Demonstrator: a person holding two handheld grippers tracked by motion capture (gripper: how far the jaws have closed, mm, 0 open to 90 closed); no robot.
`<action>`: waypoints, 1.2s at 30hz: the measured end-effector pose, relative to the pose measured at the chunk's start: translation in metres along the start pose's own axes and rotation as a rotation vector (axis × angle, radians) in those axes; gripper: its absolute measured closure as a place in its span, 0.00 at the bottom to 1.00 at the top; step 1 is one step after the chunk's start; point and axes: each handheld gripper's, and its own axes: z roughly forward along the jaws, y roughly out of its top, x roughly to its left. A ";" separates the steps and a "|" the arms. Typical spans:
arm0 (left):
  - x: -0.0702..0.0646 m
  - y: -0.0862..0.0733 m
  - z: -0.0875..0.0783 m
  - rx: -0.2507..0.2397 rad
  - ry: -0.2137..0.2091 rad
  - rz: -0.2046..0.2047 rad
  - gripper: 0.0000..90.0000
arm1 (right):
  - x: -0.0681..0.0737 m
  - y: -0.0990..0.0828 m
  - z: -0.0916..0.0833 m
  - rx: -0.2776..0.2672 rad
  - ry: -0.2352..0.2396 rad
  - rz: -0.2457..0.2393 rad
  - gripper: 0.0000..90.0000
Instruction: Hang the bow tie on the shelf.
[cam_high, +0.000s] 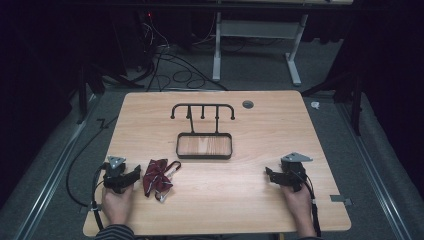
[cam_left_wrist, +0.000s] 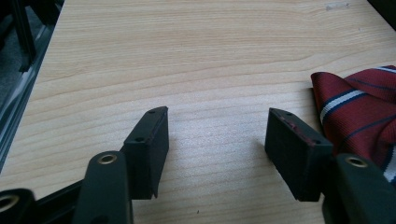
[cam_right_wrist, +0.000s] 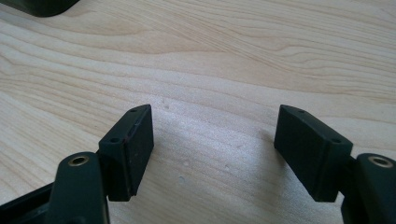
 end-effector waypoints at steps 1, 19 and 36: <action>0.000 0.000 0.000 0.001 -0.001 0.001 0.44 | 0.000 0.000 0.000 0.000 0.000 0.000 0.33; -0.001 0.000 0.001 0.003 -0.004 0.000 0.41 | 0.000 0.000 0.000 0.000 0.000 0.000 0.33; -0.003 0.001 0.001 0.006 0.008 -0.011 0.40 | 0.000 0.000 0.000 0.000 0.000 0.000 0.33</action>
